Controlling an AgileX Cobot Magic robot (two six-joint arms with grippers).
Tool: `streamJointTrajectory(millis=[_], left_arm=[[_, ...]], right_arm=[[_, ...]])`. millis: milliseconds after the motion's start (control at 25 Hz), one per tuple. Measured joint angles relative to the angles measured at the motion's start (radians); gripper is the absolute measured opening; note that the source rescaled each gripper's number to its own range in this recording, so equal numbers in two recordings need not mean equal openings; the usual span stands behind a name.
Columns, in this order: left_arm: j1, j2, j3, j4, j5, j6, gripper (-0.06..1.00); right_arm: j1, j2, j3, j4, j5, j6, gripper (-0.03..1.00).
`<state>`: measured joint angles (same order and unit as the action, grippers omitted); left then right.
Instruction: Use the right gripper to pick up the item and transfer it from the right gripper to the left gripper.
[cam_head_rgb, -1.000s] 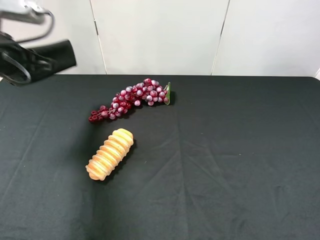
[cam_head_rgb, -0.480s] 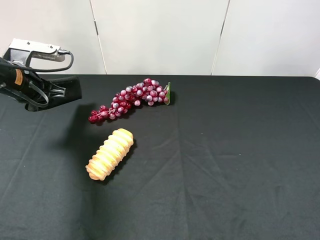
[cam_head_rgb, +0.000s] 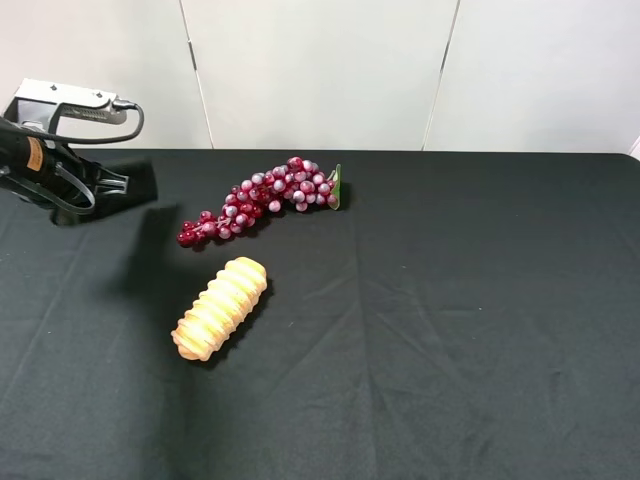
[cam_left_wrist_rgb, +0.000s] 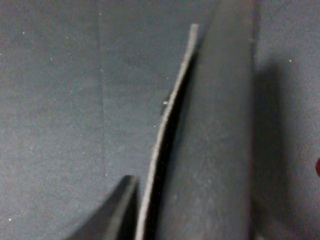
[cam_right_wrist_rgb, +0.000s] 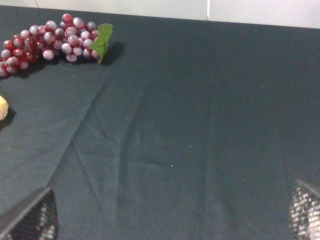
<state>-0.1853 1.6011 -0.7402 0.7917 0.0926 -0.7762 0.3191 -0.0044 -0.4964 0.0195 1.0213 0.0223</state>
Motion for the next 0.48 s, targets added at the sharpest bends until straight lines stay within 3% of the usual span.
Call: streamJointTrajectory(millis=[120, 160, 280, 480], left_arm=[[0.0, 0.0, 0.0, -0.002, 0.001, -0.012, 0.71], [0.0, 0.0, 0.0, -0.002, 0.003, -0.013, 0.82], [0.0, 0.0, 0.0, -0.002, 0.008, -0.015, 0.96], [0.001, 0.0, 0.0, -0.002, 0.008, -0.015, 0.99]], right_arm=[[0.0, 0.0, 0.0, 0.0, 0.0, 0.0, 1.0], [0.0, 0.0, 0.0, 0.0, 0.0, 0.0, 1.0], [0.0, 0.0, 0.0, 0.0, 0.0, 0.0, 1.0], [0.0, 0.0, 0.0, 0.0, 0.0, 0.0, 1.0]])
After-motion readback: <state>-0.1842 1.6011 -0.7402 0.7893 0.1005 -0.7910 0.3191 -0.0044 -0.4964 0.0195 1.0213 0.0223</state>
